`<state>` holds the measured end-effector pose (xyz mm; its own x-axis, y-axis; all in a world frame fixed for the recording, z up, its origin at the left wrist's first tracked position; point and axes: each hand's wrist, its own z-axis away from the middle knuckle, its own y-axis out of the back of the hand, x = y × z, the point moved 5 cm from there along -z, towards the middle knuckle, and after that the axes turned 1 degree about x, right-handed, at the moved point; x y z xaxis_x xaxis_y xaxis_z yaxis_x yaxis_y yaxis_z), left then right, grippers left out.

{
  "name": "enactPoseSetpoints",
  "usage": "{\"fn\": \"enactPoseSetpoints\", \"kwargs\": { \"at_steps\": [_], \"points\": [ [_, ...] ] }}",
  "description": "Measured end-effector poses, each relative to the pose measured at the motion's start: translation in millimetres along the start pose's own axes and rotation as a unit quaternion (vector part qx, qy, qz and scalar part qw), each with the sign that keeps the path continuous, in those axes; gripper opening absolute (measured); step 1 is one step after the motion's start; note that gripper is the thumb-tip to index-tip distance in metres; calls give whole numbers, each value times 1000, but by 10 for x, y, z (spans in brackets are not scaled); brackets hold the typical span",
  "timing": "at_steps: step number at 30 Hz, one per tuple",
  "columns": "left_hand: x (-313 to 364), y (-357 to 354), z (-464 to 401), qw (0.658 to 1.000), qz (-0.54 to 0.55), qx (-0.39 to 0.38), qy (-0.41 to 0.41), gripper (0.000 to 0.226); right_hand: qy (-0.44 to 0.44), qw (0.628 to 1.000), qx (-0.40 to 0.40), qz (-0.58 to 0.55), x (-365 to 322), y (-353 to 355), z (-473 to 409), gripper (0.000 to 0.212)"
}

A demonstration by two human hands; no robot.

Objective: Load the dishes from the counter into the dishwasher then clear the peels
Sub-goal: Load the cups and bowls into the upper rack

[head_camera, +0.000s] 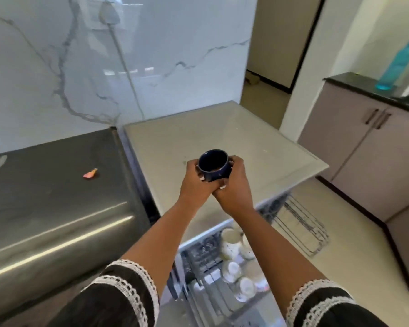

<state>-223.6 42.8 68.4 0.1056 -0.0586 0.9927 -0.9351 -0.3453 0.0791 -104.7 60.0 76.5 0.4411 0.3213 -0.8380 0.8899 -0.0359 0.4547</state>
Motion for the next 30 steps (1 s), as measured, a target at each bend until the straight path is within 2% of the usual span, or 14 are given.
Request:
{"fn": "enactPoseSetpoints", "kwargs": {
  "at_steps": [6,13,18,20,23,25,27,30],
  "points": [
    [-141,-1200,602,997,5,-67,23,73,-54,996,44,52,607,1095,543,66],
    [-520,-2050,1231,983,-18,-141,114,61,-125,988,59,68,1241,1760,1113,63],
    [-923,-2245,1529,968,-52,-142,199,44,-181,982,22,51,1665,1812,1431,70],
    [-1064,-2283,1603,961,-56,-151,225,47,-202,978,9,43,1836,1766,1530,73],
    [-1279,-2307,1668,953,-77,-165,241,66,-228,973,3,22,2059,1671,1619,70],
    [-1367,-2316,1666,952,-105,-164,236,57,-241,970,-3,10,2195,1583,1628,68],
    [-1458,-2303,1605,954,-127,-143,230,46,-259,966,-12,2,2325,1483,1579,70],
    [-1607,-2258,1425,960,-126,-88,234,47,-275,961,-32,-19,2534,1295,1431,69]
  ]
}}
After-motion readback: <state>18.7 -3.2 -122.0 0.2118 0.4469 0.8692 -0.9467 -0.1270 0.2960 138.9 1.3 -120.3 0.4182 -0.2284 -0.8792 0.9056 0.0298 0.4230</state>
